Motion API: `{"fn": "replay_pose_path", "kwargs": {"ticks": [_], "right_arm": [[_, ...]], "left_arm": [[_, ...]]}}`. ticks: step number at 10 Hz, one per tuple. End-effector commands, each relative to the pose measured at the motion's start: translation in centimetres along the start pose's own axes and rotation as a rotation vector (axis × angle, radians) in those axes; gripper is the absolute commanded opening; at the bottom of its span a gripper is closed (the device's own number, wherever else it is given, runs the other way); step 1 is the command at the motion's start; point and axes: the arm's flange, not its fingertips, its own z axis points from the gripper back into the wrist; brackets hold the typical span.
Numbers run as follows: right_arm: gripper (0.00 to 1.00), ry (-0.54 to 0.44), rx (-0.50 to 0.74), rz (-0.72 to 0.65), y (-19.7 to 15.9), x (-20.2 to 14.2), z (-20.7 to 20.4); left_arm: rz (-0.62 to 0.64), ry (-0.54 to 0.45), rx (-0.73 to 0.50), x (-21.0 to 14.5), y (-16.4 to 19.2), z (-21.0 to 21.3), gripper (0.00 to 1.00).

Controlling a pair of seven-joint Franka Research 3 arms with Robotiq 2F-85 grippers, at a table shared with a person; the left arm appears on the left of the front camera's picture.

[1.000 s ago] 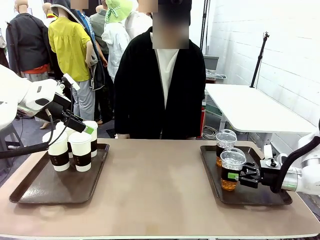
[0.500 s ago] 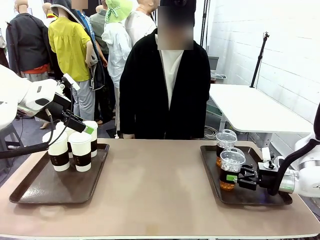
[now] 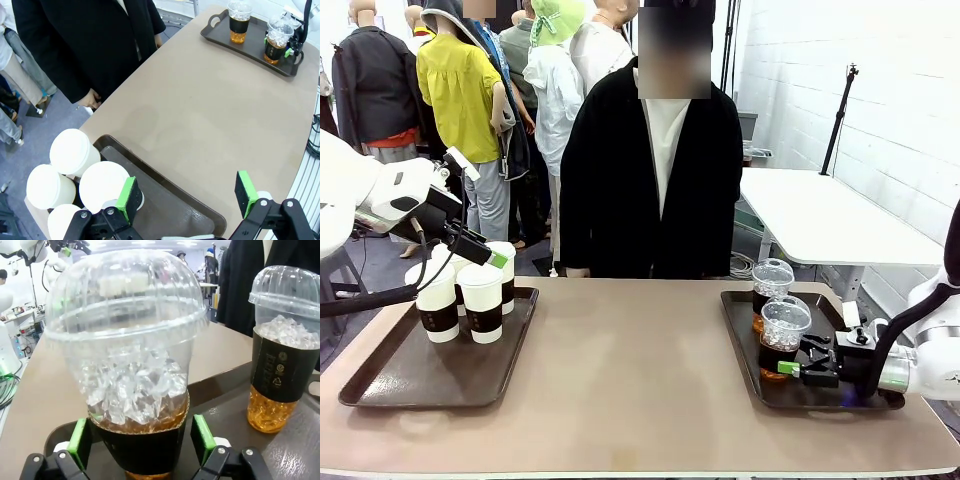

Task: Distribute the coffee onto the tray.
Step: Pick up another iced Americano from the middle of the table and place it on the right Handle tray.

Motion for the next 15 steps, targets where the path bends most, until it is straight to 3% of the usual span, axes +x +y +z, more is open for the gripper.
{"fn": "replay_pose_path", "kwargs": {"ticks": [1, 9, 15], "right_arm": [[1.0, 0.005, -0.02, 0.002, 0.6, 0.0, 0.8], [1.0, 0.036, -0.154, -0.009, 3.7, 0.6, 8.1], [1.0, 0.02, -0.168, 0.002, 3.3, 1.0, 8.8]], "left_arm": [[-0.012, -0.009, -0.016, -0.3, 0.5, -0.2, 1.0], [-0.012, -0.009, -0.016, -0.3, 0.5, -0.2, 1.0], [-0.012, -0.009, -0.016, -0.3, 0.5, -0.2, 1.0]]}}
